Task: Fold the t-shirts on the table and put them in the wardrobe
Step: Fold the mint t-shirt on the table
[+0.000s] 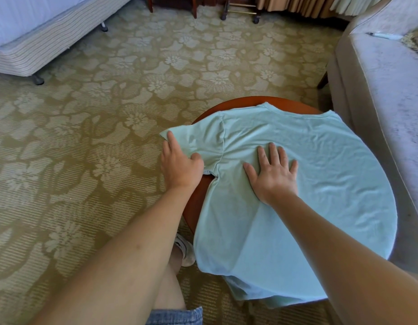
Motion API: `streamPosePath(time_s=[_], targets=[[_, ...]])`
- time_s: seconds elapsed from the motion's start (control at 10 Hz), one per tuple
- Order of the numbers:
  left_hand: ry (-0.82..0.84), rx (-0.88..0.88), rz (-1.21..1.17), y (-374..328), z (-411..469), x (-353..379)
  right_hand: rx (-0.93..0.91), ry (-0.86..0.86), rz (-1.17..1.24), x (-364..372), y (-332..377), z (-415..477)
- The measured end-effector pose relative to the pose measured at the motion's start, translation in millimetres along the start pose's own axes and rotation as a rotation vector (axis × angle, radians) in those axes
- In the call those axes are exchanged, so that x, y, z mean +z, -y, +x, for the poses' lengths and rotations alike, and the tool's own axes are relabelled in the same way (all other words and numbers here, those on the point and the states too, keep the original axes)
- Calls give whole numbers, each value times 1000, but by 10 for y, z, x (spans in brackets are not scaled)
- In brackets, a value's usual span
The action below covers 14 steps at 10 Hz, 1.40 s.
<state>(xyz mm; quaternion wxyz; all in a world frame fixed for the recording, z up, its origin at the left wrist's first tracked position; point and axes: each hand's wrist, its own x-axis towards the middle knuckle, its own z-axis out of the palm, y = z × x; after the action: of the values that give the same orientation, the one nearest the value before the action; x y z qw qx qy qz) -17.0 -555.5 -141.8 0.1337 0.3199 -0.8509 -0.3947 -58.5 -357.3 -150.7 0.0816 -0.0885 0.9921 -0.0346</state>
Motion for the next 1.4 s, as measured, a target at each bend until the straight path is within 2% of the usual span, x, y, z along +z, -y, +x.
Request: streamPosePath(time_s=[0.2, 0.4, 0.5, 0.8, 1.0, 1.1, 1.2, 1.3, 1.4], targets=[[-29, -49, -9, -35, 141, -63, -3, 5, -9, -10, 11, 11], [148, -85, -96, -114, 354, -284, 8, 31, -14, -31, 133, 109], [163, -116, -165, -95, 451, -372, 3, 36, -19, -39, 243, 144], [-10, -91, 51, -35, 659, -561, -52, 69, -12, -37, 661, 248], [-21, -40, 190, -142, 706, -762, -107, 166, 36, -103, 854, 322], [69, 0, 172, -323, 584, -721, -120, 206, 144, -207, 771, 250], [147, 71, 226, -559, 432, -555, -100, 102, 158, -297, 441, 101], [266, 180, 248, -762, 269, -309, -35, 64, 139, -344, -11, -13], [394, 368, 191, -887, 8, -66, 50, 84, 112, -300, -429, -115]])
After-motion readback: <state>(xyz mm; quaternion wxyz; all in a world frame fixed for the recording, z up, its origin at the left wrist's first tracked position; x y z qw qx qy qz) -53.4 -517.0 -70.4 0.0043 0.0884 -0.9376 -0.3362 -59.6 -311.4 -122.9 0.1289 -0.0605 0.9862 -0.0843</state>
